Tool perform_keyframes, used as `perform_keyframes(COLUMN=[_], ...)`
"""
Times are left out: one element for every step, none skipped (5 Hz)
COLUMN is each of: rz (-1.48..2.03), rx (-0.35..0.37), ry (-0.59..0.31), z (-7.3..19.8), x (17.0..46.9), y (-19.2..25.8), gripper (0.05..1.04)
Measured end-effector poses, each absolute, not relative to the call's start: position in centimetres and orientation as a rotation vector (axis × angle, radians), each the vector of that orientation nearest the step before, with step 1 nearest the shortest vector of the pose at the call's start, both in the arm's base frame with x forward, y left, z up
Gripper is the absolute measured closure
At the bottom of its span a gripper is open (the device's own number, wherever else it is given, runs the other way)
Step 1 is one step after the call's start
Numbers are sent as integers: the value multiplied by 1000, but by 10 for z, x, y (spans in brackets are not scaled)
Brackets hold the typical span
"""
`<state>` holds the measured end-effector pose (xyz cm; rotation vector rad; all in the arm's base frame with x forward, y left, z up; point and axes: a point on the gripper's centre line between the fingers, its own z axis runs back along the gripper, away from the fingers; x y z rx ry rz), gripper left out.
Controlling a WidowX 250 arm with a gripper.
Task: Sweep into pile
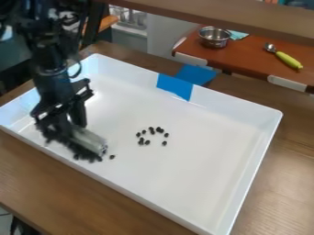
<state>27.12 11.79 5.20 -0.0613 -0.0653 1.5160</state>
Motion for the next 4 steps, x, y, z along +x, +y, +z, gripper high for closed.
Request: perform_keyframes(rz=[1549, 1578, 1611, 1621], rx=[-97, -166, -251, -243], ry=[-39, -50, -74, -74], z=[63, 77, 101, 96], x=[261, 278, 317, 349], y=[125, 116, 89, 54], gripper=[743, 743, 743, 743])
